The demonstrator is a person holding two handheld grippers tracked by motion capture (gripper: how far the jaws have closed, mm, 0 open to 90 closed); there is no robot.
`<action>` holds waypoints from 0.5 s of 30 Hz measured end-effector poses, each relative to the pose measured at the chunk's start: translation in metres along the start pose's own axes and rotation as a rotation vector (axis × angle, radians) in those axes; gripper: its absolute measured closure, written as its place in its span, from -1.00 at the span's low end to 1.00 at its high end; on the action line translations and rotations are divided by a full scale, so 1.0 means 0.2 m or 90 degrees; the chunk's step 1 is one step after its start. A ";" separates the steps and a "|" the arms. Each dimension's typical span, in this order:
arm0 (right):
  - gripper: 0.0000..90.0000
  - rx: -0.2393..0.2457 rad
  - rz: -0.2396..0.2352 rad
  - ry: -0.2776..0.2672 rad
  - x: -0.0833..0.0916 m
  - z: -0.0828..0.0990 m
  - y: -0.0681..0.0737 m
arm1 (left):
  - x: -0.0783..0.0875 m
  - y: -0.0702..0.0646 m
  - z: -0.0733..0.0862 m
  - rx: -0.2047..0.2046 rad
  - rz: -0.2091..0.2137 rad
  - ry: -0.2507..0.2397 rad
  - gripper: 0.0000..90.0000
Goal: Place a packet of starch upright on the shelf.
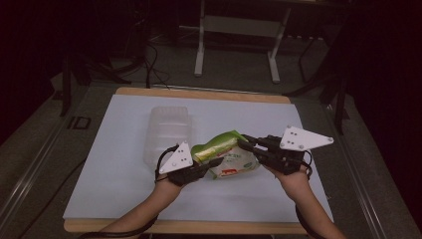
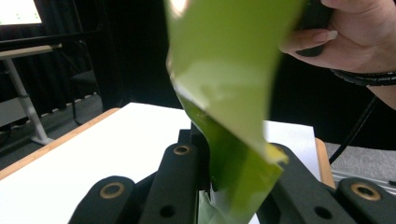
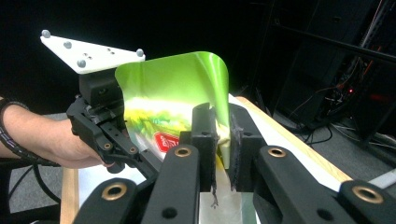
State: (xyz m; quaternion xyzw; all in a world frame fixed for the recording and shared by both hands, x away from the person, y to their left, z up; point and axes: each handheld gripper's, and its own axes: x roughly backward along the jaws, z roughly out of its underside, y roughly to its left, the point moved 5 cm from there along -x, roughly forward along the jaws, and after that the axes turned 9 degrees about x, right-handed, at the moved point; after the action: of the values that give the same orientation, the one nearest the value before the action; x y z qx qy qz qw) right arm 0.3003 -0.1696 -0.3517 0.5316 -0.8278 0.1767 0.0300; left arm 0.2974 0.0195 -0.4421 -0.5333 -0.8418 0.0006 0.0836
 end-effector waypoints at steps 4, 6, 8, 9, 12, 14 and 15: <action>0.83 -0.009 0.000 -0.007 0.01 0.00 -0.02 | 0.00 -0.01 -0.04 -0.002 -0.011 0.019 0.86; 0.82 -0.011 0.002 -0.013 0.02 0.00 -0.02 | 0.01 0.00 -0.06 -0.005 -0.009 0.023 0.86; 0.75 -0.007 0.017 -0.014 0.03 -0.02 -0.03 | 0.01 0.00 -0.09 -0.010 -0.007 0.027 0.86; 0.69 -0.007 0.020 -0.020 0.03 -0.02 -0.03 | 0.01 0.00 -0.10 -0.016 -0.008 0.029 0.87; 0.30 -0.024 0.035 -0.031 0.07 -0.04 -0.06 | 0.02 0.03 -0.14 -0.016 -0.027 0.036 0.86; 0.10 -0.035 0.050 -0.031 0.09 -0.04 -0.08 | 0.04 0.06 -0.17 -0.005 -0.038 0.034 0.86; -0.01 -0.040 0.057 -0.036 0.10 -0.03 -0.09 | 0.04 0.08 -0.19 0.000 -0.049 0.036 0.86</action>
State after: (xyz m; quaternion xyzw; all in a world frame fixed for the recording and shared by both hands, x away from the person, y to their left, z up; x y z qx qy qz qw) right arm 0.3056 -0.1919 -0.3360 0.4974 -0.8565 0.1369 0.0151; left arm 0.3129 0.0307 -0.4051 -0.5005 -0.8589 -0.0177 0.1072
